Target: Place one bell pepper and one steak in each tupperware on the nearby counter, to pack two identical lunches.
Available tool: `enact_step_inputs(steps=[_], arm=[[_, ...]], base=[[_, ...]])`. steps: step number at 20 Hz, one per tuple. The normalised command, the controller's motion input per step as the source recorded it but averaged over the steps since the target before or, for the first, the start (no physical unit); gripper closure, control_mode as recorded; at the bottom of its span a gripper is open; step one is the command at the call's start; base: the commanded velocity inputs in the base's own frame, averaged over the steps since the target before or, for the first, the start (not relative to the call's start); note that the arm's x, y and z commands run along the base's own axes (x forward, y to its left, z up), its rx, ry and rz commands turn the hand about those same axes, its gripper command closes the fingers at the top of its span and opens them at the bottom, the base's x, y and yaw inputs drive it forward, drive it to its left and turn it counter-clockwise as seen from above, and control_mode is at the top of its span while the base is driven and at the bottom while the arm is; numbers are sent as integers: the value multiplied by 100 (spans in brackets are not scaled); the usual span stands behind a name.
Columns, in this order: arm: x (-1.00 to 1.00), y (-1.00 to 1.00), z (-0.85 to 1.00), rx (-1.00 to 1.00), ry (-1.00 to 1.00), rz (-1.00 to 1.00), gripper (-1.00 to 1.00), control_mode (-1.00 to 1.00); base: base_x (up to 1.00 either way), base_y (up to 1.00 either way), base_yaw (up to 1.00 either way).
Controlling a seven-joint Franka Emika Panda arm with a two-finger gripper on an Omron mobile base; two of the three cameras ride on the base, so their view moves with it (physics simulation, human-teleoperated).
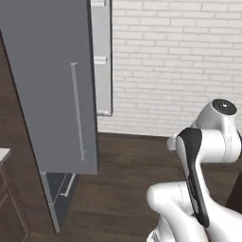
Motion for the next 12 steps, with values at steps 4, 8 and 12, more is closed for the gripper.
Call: enact_step_inputs(steps=[4,8,12], arm=[[0,0,0,0,0,0,-100,100],[0,0,0,0,0,0,-100,100],[0,0,0,0,0,0,-100,100]], base=[[100,-83,7],[100,-25,2],[100,5,14]])
